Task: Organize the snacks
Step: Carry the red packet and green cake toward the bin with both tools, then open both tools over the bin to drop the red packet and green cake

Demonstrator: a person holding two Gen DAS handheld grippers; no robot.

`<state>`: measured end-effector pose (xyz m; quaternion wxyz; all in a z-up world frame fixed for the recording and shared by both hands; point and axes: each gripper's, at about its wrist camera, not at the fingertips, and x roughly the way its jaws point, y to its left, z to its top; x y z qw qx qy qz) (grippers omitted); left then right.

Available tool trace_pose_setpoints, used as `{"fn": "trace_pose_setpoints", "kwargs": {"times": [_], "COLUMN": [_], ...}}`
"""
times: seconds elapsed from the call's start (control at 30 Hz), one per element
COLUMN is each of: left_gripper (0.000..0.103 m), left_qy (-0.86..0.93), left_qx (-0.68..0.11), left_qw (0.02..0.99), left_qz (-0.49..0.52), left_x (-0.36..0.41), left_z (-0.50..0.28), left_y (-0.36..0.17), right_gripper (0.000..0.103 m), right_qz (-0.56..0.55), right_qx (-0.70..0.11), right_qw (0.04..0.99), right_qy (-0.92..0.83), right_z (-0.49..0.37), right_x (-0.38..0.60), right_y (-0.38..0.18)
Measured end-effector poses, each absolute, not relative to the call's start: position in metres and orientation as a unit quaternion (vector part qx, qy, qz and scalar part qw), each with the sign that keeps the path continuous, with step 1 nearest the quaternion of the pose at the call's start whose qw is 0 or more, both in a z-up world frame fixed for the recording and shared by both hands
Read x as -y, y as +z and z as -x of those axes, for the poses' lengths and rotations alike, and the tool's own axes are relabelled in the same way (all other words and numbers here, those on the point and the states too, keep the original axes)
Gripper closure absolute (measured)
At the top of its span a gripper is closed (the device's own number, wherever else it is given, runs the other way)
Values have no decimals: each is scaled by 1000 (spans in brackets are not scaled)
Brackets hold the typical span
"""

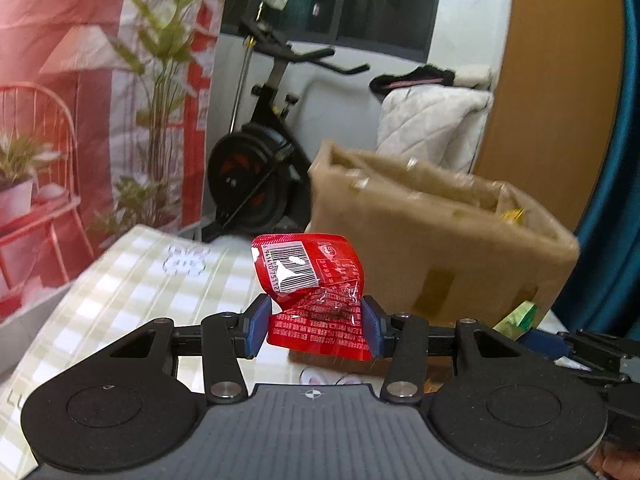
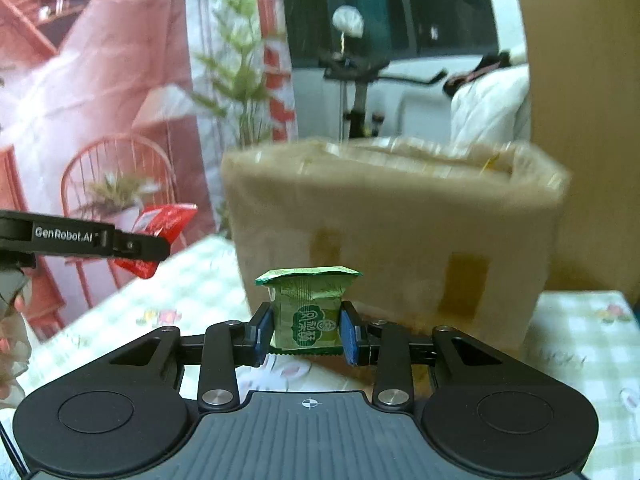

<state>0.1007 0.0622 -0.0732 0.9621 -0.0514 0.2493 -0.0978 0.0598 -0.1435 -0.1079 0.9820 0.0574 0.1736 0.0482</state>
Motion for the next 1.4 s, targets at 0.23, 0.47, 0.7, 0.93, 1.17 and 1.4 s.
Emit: {"fn": "trace_pose_setpoints", "kwargs": {"times": [0.23, 0.47, 0.7, 0.93, 1.17, 1.4], "left_gripper": [52, 52, 52, 41, 25, 22], "left_qy": [-116, -136, -152, -159, -149, -150], "left_qx": [-220, -180, -188, -221, -230, -222], "left_qw": [968, 974, 970, 962, 962, 963], "left_qz": [43, 34, 12, 8, 9, 8], "left_x": [-46, -22, 10, 23, 13, -2], "left_z": [-115, -151, -198, -224, -218, -194], "left_y": [-49, -19, -18, -36, -41, -32], "right_gripper": [71, 71, 71, 69, 51, 49], "right_qz": [-55, -32, -39, -56, -54, -53], "right_qx": [-112, -70, -105, -152, -145, -139], "right_qw": [992, 997, 993, 986, 987, 988], "right_qy": [33, 8, -26, -39, -42, -33], "right_z": [-57, -84, -134, -156, -139, -113], "right_x": [180, 207, 237, 242, 238, 230], "right_y": [-68, -27, -30, -59, -58, -53]}}
